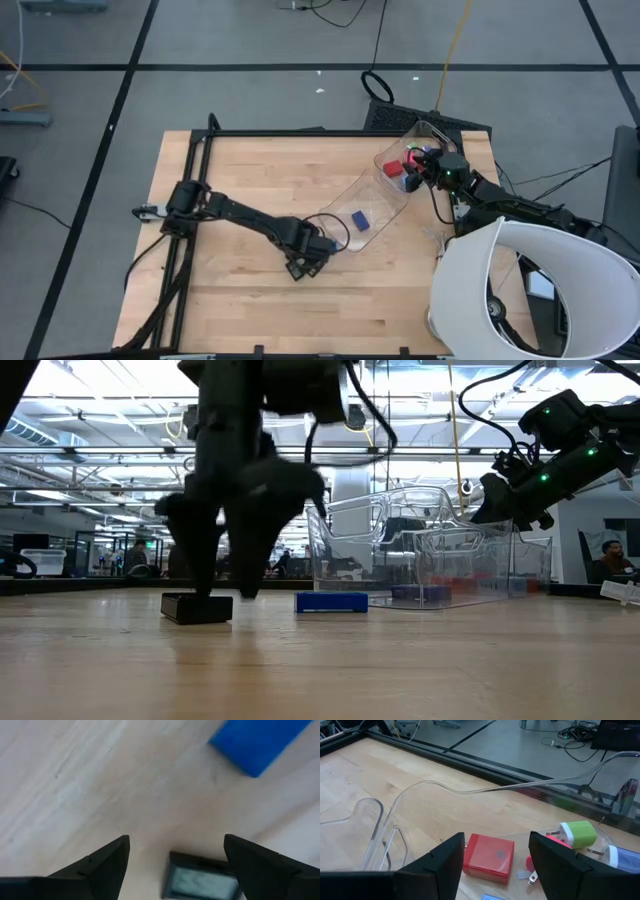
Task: Pick & Place Office items
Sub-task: Put the black digital timer into the left transparent bin
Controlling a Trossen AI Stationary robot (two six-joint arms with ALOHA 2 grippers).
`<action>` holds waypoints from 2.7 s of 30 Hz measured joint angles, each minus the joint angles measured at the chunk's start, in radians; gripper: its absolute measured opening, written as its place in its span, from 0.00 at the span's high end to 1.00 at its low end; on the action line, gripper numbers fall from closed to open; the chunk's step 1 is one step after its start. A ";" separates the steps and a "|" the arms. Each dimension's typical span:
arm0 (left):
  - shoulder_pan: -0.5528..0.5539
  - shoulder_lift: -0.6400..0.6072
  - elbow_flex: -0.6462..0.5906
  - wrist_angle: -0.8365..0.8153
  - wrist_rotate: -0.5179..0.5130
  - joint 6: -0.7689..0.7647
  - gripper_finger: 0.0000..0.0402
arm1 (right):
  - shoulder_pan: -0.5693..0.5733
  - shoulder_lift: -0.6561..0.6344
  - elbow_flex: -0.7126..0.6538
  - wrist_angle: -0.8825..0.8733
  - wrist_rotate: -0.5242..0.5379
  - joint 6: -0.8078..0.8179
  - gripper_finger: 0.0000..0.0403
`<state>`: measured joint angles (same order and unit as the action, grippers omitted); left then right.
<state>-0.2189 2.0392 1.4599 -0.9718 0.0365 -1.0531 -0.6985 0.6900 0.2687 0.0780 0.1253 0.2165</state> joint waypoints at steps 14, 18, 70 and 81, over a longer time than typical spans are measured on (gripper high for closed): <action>-0.135 -0.058 0.001 -0.003 -0.017 0.023 0.24 | 0.000 0.000 0.000 -0.003 0.000 -0.001 0.47; -0.170 -0.058 0.001 -0.003 -0.036 0.111 0.24 | 0.000 0.000 0.000 -0.003 0.000 -0.001 0.47; -0.147 -0.065 -0.206 0.260 -0.156 1.183 0.24 | 0.000 0.000 0.000 0.000 0.000 0.003 0.47; -0.105 -0.061 -0.207 0.261 -0.084 1.169 0.36 | 0.000 0.000 0.000 0.000 0.000 0.003 0.47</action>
<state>-0.3244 1.9785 1.2530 -0.7105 -0.0470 0.1157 -0.6986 0.6901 0.2687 0.0784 0.1253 0.2195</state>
